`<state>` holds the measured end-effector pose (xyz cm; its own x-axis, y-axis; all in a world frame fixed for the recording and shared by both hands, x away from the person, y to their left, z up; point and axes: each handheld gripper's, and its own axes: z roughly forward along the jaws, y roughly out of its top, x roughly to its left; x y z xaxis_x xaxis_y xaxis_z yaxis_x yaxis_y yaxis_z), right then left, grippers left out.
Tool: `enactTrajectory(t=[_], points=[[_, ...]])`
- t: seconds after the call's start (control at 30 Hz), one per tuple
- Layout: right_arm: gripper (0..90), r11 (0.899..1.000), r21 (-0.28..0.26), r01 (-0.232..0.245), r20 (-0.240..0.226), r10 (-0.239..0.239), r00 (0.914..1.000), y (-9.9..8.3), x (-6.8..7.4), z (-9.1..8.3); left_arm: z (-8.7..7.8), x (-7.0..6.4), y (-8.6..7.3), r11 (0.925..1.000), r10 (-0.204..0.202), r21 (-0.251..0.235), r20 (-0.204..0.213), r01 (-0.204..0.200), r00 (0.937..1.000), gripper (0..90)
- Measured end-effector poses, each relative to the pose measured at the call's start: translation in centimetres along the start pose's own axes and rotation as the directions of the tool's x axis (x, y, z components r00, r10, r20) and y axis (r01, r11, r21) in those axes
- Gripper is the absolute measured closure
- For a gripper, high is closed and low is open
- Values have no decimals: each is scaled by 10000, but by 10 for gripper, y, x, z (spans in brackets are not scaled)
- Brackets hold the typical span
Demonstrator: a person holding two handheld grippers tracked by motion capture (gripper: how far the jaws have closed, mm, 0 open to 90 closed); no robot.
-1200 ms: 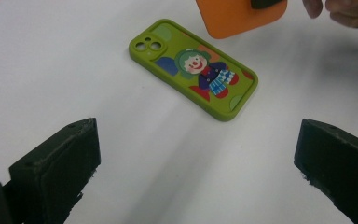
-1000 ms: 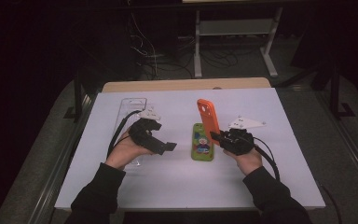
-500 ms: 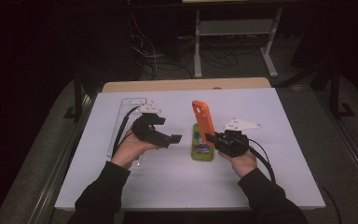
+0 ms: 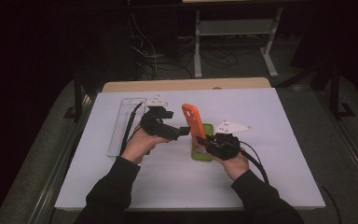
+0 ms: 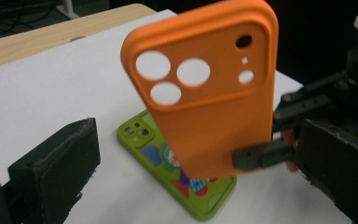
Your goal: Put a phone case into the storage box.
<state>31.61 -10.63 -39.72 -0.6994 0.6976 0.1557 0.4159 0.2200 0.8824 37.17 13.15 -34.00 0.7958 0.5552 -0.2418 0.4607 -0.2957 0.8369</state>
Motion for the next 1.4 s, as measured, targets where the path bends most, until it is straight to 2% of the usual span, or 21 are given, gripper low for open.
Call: enactTrajectory(t=[0.2, 0.23, 0.33, 0.4, 0.6, 0.77, 0.97, 1.27, 1.4], points=[[782, 9999, -106, 68, -171, -70, 9998, 1, 4, 1, 12, -2, 3, 9999, -118, -9, 123, 118, 9999, 0], [782, 9999, -103, 99, -200, -101, 9997, 1, 5, 1, 13, -2, 4, 10000, 26, 11, 121, -26, 9999, 0], [782, 9999, -138, 58, -284, -62, 9996, 2, 8, 1, 17, -1, 5, 9999, 61, -123, 234, -58, 9997, 0], [782, 9999, -112, -36, -309, 33, 9995, 2, 10, 1, 19, -2, 5, 9998, 35, -178, 244, -31, 9997, 0], [782, 9999, -106, 101, -336, -105, 9994, 1, 12, 2, 23, -5, 6, 9990, -283, -341, 354, 295, 9990, 0], [782, 9998, -125, 147, -286, -151, 9995, 1, 12, 2, 24, -6, 7, 9987, -278, -415, 396, 295, 9988, 0], [783, 9998, -63, 210, -281, -211, 9994, 1, 12, 3, 23, -4, 7, 9963, -550, -641, 403, 575, 9977, 71], [783, 9995, -21, 313, -241, -313, 9992, 0, 13, 4, 20, -7, 8, 9957, -349, -844, 398, 381, 9986, 136], [781, 9990, 72, 440, -221, -438, 9988, -1, 13, 4, 20, -7, 8, 9965, -394, -713, 446, 425, 9982, 145]])
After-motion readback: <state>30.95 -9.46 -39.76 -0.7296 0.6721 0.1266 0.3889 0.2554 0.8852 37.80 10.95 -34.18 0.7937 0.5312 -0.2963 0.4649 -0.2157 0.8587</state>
